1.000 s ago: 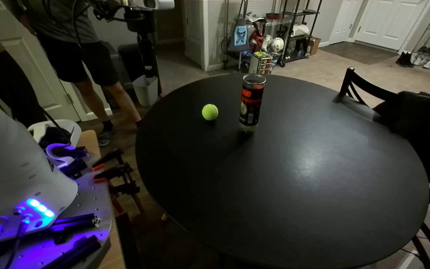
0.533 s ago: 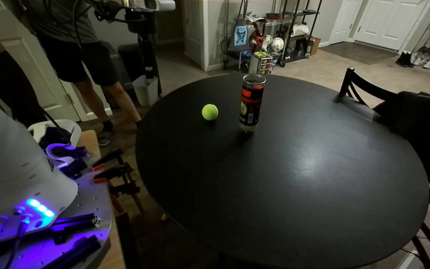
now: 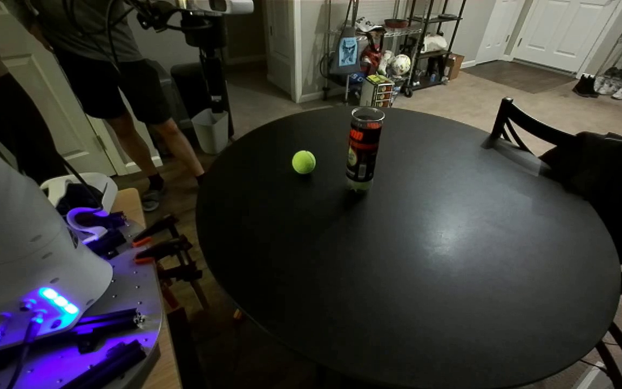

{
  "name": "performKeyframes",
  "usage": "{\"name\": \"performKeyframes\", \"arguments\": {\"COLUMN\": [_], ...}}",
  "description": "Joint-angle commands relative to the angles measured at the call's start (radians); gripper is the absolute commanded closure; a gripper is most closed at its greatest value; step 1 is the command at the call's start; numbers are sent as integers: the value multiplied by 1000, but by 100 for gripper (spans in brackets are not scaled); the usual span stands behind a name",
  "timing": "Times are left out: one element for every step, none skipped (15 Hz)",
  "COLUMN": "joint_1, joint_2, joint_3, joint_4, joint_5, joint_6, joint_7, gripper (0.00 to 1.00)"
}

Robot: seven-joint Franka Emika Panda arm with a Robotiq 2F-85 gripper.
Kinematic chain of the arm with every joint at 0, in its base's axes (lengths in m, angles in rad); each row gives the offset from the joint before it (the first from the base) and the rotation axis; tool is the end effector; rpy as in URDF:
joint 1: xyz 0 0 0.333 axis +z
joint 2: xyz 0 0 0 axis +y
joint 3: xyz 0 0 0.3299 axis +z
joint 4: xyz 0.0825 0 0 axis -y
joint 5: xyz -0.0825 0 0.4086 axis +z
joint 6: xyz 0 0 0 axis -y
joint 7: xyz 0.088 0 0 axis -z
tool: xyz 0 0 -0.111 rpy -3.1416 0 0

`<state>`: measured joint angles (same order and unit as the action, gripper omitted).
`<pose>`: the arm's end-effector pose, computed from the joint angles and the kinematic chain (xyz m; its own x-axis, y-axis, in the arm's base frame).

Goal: Put the tennis ball into the the cylinder

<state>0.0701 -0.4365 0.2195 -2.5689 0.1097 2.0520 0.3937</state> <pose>0.3868 0.1196 0.3971 0.9798 -0.1830 -0.0802 -0.1809 -0.9830 0.0331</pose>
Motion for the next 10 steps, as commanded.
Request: {"name": "performKeyframes", "arguments": {"joint_1": [8,8,8,6,6,7,47,54,72,90], "joint_2": [1,1,10,29,48,62,51,72,101,128], "joint_3": [-8,-8,-10,-14,-19,-22,21,27,36,45], "joint_4": [1,1,3,11,19,25,7,12,22,36], "joint_5": [-4,-4,-5,-3,0,0,35,43,52,58], "joint_6": [-1,-1,2,3,9,11,9,14,22,23], "joint_7": [3,3,-5,-11,-22,-35,17,17,11,4], "gripper": [0,0,0,0,0,0,0,0,0,0]}}
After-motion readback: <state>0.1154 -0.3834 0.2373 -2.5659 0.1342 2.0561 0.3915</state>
